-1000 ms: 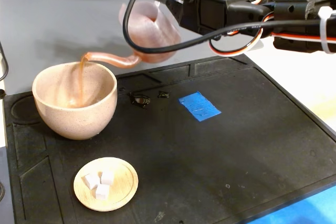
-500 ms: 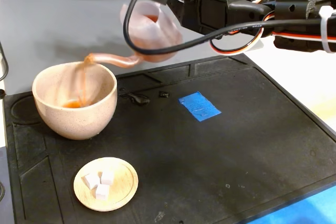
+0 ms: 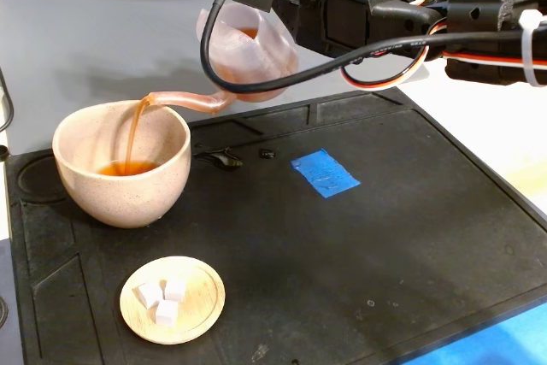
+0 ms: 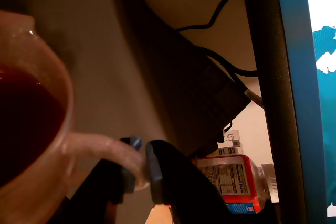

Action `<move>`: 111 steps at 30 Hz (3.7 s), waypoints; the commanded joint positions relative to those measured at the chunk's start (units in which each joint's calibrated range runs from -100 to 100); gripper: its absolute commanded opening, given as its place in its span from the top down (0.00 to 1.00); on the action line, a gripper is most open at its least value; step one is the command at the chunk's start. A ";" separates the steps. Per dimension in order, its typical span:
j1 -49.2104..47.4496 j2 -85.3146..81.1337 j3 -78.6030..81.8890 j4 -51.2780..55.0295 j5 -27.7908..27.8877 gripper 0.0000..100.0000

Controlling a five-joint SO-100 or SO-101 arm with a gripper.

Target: Pick up a kettle and pour liquid into a cup.

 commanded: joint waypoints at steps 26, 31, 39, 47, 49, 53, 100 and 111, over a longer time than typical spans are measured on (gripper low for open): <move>-0.40 -0.85 -4.11 -0.75 1.99 0.99; -1.24 -0.77 -4.38 -0.40 1.99 0.99; -0.78 -0.77 -3.93 -0.32 -2.36 0.99; 1.50 -1.02 -3.84 -0.23 -9.40 0.99; 2.56 -1.45 -3.75 0.03 -9.50 0.99; 4.54 -6.91 -1.12 7.81 -12.07 0.99; 10.32 0.26 27.74 -10.26 -13.07 0.99; 10.25 0.00 27.74 -10.43 -11.55 0.99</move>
